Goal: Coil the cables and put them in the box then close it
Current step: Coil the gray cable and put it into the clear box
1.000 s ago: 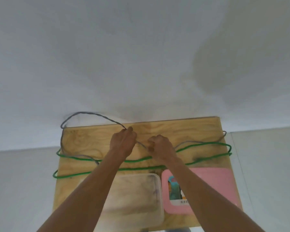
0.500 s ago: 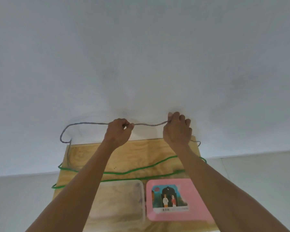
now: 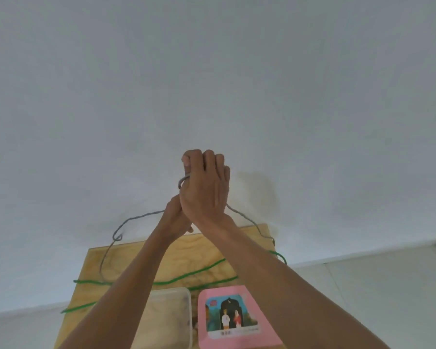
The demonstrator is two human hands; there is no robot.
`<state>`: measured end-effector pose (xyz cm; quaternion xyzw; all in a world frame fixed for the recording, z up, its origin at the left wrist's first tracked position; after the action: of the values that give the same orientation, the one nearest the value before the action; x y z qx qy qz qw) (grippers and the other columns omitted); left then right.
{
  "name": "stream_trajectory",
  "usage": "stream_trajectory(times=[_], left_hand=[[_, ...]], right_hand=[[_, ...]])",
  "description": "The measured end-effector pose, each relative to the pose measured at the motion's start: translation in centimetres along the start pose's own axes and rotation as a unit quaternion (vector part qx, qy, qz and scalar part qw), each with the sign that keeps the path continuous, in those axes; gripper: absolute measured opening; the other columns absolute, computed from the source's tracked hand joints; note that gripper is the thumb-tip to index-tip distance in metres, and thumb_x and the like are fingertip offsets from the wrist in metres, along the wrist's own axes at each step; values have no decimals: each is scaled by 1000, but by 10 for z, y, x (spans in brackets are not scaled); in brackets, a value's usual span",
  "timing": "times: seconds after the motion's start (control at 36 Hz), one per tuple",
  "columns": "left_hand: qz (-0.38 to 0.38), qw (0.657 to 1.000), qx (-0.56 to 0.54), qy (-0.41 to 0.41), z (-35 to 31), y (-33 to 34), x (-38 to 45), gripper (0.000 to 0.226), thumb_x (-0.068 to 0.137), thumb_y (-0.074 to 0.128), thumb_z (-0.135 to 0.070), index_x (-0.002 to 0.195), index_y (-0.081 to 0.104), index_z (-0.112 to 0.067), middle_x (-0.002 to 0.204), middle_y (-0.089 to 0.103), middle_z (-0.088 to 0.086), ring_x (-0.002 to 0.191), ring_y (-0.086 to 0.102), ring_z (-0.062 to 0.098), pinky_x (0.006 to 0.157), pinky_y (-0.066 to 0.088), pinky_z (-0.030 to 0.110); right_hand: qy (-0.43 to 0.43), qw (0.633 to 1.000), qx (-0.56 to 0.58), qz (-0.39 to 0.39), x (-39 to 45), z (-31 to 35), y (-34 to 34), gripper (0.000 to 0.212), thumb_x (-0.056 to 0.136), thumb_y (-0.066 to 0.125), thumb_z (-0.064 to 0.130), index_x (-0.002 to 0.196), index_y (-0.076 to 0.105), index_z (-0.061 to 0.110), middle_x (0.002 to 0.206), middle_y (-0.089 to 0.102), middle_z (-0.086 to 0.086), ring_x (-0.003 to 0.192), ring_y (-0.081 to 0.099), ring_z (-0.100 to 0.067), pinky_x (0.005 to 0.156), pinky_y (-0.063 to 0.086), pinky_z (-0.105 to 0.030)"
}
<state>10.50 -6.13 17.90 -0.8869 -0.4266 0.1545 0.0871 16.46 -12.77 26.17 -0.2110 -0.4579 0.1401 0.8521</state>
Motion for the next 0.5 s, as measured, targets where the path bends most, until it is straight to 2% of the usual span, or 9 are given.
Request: stream_trajectory(times=[0.06,0.11,0.19,0.25,0.28,0.33,0.42,0.44,0.5], left_hand=[[14,999,37,6,0,-2,-5,14,94,50,-22,82,57,-25,78,58,-1,72,57,23,61,54,38],[29,993,113,-16,6,-2,-11,21,100,42,-12,94,63,-13,83,63,4,74,62,26,56,57,44],[50,979,195,-9,20,2,-16,24,103,38,-14,101,62,-12,94,64,7,79,66,20,51,59,41],[50,978,201,-16,28,6,-17,25,103,38,-16,97,62,-14,94,62,5,78,66,20,52,58,38],[50,979,194,-21,30,8,-16,25,103,38,-17,96,62,-14,94,61,4,76,65,21,52,57,38],[55,982,177,-20,28,13,-13,24,103,39,-19,95,62,-15,94,61,6,73,65,21,52,57,39],[54,987,152,9,10,18,-8,27,105,40,-26,94,61,-14,92,62,6,71,66,20,52,57,39],[51,988,143,22,2,18,-6,29,106,40,-29,94,61,-14,92,62,6,71,67,20,52,57,38],[45,990,125,47,-15,17,-5,35,106,38,-36,95,61,-11,93,64,6,73,69,21,52,57,38]], right_hand=[[-19,999,-31,34,-5,-4,1,33,98,29,22,96,62,17,81,54,-1,78,48,-24,68,38,-37],[-1,993,-89,77,-8,-19,5,32,98,27,26,98,58,18,85,52,-2,82,48,-25,67,34,-36],[36,970,-170,170,-13,-56,6,29,94,31,24,109,54,16,104,51,-9,95,50,-31,68,35,-39],[72,949,-180,250,-12,-83,2,28,97,36,19,123,47,15,121,43,-14,103,50,-34,68,41,-40],[89,945,-167,268,-8,-92,-1,28,99,39,17,126,44,13,124,40,-15,102,52,-35,63,41,-39],[95,952,-122,264,6,-97,-11,24,101,41,15,123,47,9,123,40,-16,90,59,-36,59,41,-36],[56,981,-31,182,34,-79,-24,15,102,49,14,105,60,4,110,47,-11,82,66,-28,67,55,-35],[46,988,0,149,43,-70,-28,13,100,53,13,99,62,4,106,48,-8,83,69,-24,67,56,-28],[23,994,51,99,60,-48,-36,11,97,60,10,89,64,3,98,46,-2,81,68,-10,62,44,-5]])
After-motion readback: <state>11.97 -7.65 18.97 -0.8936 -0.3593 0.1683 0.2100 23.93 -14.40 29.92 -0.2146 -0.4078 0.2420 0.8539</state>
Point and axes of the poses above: each hand's wrist, its own x-axis towards the middle knuckle, its own y-axis out of the palm, z = x × y, the point moved 2 cm from there along x, towards the middle knuckle
